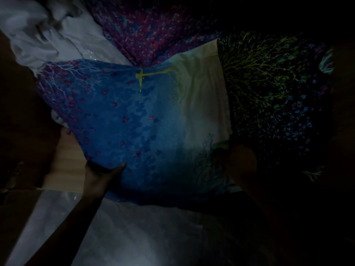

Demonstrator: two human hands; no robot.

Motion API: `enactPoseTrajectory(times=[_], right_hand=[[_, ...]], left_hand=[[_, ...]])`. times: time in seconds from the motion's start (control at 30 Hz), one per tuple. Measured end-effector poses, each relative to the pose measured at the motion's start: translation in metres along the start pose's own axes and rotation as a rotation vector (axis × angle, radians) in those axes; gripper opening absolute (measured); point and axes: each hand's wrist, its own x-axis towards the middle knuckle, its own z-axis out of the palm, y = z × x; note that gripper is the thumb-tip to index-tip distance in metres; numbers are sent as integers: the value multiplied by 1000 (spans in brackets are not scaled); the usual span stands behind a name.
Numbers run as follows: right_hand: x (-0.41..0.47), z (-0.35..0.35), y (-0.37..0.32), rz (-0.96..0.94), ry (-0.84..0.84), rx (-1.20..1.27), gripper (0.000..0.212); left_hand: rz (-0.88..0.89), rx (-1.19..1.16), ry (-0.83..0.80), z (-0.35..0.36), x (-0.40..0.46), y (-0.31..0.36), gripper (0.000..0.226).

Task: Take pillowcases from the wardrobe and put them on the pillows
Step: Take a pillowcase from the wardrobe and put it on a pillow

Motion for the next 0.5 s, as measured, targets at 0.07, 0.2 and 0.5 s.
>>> enactPoseTrajectory(times=[0.07, 0.2, 0.5], right_hand=[[1, 3, -1, -17, -34, 14, 42], [-9, 2, -9, -54, -31, 199, 26], [-45, -27, -20, -154, 83, 171, 28]], left_hand=[[-99, -95, 10, -3, 1, -6, 32], [-192, 15, -8, -15, -4, -4, 19], [-150, -58, 29, -51, -46, 20, 29]])
